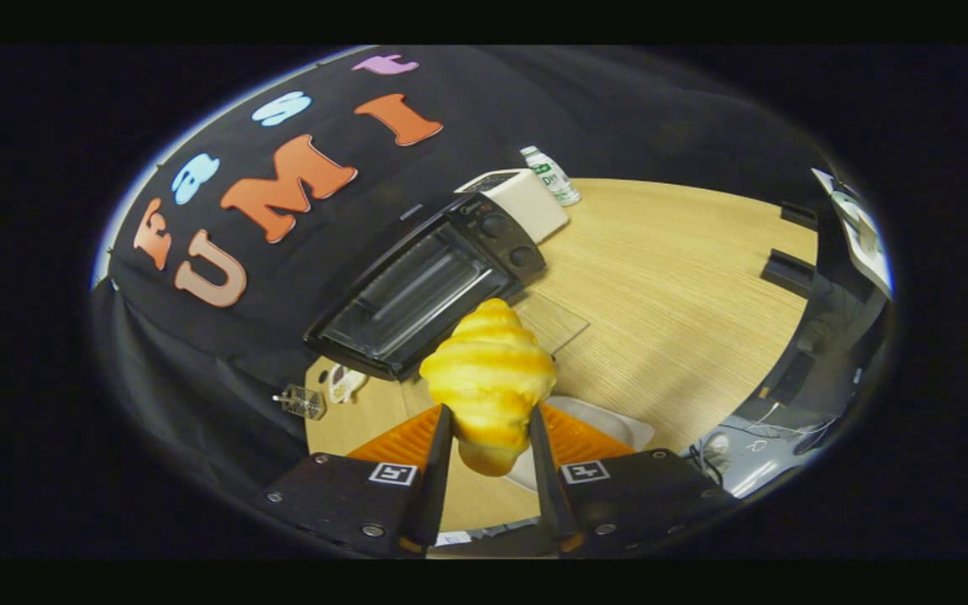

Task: Open the toaster oven, put the food inside, and close the toaster oven door.

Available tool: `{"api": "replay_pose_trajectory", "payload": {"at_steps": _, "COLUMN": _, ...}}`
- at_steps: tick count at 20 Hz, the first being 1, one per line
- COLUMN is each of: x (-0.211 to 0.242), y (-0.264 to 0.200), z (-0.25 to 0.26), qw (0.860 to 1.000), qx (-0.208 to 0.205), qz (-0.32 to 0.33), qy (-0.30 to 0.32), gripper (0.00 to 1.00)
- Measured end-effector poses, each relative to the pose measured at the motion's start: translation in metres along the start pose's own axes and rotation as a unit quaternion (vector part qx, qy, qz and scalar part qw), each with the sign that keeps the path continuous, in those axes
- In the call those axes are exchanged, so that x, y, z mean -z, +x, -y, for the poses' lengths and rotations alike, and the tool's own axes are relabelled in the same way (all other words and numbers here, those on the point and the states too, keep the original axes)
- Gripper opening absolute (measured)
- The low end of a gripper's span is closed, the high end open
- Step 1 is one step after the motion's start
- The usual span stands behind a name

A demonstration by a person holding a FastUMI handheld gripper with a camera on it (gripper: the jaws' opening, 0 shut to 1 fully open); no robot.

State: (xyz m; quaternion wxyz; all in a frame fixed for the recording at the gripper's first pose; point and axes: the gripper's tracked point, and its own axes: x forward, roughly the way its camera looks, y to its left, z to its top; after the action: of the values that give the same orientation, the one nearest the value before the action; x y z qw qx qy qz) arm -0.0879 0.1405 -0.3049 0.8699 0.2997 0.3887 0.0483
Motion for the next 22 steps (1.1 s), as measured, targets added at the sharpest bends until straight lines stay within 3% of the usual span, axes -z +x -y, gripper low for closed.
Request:
{"api": "replay_pose_trajectory", "payload": {"at_steps": 11, "x": -0.03, "y": 0.066, "z": -0.075, "qw": 0.987, "qx": -0.137, "qz": 0.057, "qy": 0.066, "gripper": 0.47}}
{"api": "replay_pose_trajectory", "payload": {"at_steps": 16, "x": -0.037, "y": 0.11, "z": -0.1, "qw": 0.979, "qx": -0.17, "qz": 0.056, "qy": 0.103, "gripper": 0.47}}
{"api": "replay_pose_trajectory", "payload": {"at_steps": 22, "x": -0.028, "y": 0.158, "z": -0.112, "qw": 0.975, "qx": -0.166, "qz": 0.04, "qy": 0.141, "gripper": 0.47}}
